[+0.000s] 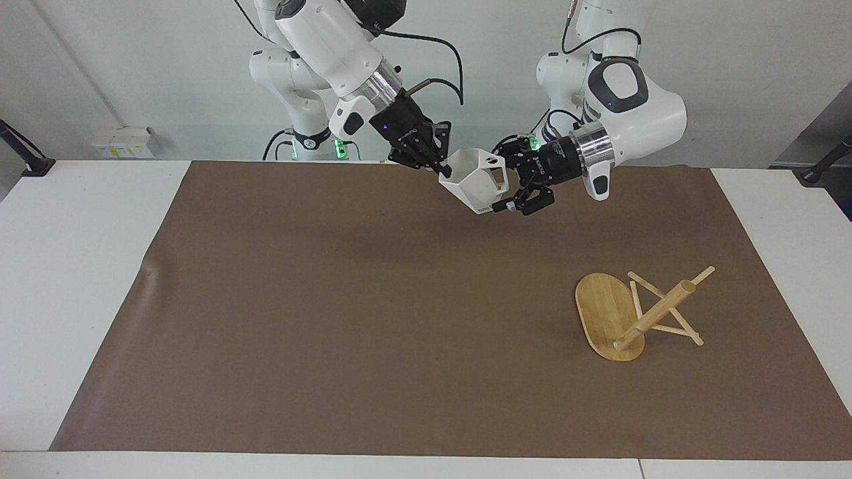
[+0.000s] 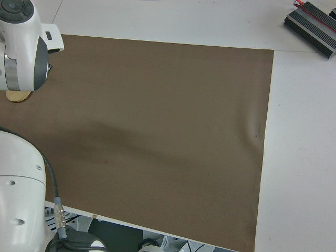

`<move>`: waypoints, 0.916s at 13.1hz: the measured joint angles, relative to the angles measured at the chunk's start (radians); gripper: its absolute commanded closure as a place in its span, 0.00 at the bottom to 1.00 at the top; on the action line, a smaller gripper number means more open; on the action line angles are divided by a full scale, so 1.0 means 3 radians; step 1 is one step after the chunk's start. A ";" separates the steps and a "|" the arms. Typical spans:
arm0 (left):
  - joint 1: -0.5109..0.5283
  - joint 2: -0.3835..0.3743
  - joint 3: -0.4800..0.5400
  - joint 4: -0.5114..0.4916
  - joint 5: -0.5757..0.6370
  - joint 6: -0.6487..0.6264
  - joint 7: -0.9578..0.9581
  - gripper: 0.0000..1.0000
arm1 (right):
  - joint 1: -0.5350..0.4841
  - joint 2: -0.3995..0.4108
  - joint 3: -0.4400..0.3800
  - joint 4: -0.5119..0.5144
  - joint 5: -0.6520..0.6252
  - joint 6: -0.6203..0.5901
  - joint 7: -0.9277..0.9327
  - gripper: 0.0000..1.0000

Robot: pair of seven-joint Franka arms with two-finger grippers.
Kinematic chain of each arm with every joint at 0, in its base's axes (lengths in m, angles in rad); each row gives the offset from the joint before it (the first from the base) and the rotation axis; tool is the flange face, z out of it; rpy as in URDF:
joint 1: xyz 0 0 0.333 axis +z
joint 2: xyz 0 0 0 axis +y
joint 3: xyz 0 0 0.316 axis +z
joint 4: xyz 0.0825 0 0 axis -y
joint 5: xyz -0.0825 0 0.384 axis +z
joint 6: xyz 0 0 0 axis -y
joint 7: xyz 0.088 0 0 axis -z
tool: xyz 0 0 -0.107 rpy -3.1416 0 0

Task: Hang cup on rack
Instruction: 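Close the left gripper on the cup and release the right gripper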

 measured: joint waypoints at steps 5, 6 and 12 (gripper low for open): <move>-0.0011 0.0048 -0.0008 0.0005 -0.0006 0.0079 0.0041 0.01 | 0.0000 0.0000 0.0000 0.0000 0.0001 0.0000 0.0000 1.00; -0.0017 0.0051 -0.0008 0.0006 -0.0006 0.0081 0.0064 0.12 | 0.0000 0.0000 0.0000 0.0000 0.0001 0.0000 0.0000 1.00; -0.0075 0.0060 -0.0015 0.0018 -0.0012 0.0112 0.0292 1.00 | -0.0003 -0.0001 0.0000 -0.0007 0.0000 -0.0002 0.0000 1.00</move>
